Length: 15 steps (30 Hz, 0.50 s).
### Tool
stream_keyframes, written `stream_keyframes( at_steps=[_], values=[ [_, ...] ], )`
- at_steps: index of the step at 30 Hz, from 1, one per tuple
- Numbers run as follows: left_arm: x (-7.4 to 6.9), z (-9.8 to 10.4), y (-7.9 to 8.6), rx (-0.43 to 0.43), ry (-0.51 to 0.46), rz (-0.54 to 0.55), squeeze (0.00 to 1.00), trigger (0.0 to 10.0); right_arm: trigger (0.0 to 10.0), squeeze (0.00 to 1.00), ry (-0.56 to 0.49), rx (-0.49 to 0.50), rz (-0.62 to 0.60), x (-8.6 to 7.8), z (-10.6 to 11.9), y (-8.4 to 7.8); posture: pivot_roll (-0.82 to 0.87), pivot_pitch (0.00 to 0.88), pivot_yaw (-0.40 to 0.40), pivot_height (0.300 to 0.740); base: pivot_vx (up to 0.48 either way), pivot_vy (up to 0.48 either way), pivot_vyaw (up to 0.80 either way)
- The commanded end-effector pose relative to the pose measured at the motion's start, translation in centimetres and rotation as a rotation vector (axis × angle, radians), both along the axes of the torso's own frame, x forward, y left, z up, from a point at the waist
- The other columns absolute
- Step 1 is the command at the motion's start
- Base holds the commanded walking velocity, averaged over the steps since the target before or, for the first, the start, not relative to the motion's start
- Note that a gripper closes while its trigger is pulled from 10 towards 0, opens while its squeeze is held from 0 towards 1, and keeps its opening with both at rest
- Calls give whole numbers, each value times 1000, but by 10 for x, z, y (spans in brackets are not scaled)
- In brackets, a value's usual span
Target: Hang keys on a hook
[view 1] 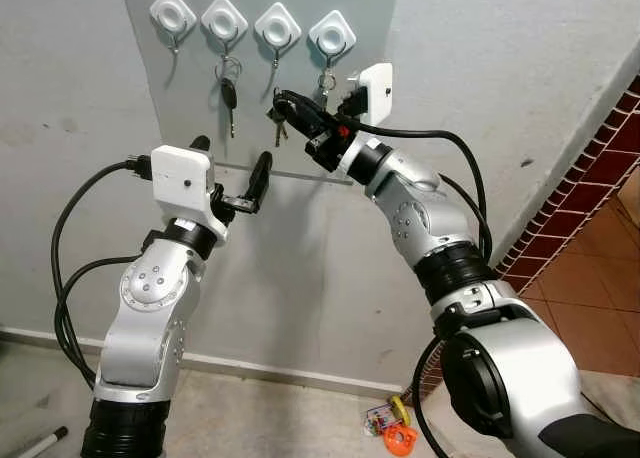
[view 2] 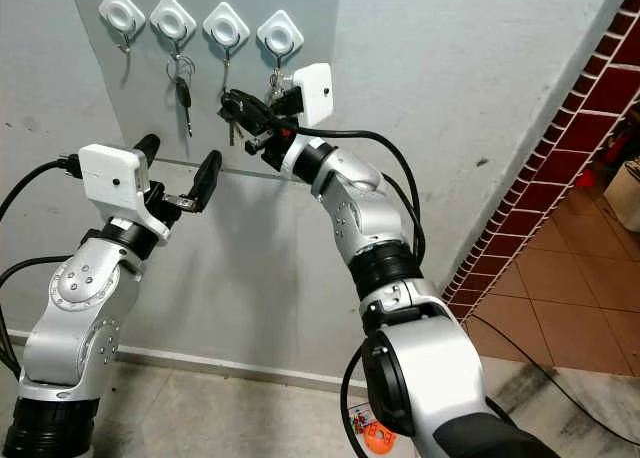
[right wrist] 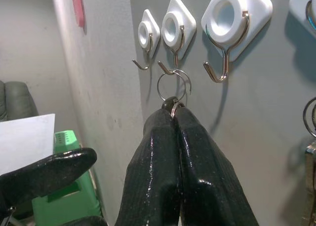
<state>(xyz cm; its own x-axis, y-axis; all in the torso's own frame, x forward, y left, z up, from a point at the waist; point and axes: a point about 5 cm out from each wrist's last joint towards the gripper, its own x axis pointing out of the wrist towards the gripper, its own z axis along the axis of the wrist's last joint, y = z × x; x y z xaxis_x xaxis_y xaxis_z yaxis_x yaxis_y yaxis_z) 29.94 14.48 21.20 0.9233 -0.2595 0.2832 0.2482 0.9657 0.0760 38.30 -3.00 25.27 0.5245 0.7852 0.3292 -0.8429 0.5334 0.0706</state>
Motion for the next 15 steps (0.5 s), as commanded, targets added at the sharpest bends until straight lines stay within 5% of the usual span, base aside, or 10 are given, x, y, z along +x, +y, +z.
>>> stream_keyframes(
  at_steps=[1,8,15],
  values=[
    [-3,2,0,3,-8,4,0,10000,10000,0,-28,20,9,0,8,0,107,9,-75,740,0,0,0],
    [-5,-2,4,1,12,23,0,10000,10000,0,-72,8,-98,-5,-14,-14,103,13,-71,740,0,0,0],
    [-3,-27,12,-24,93,63,0,10000,10000,0,-8,15,-364,-26,-71,-67,59,13,-38,740,0,0,0]
  ],
)
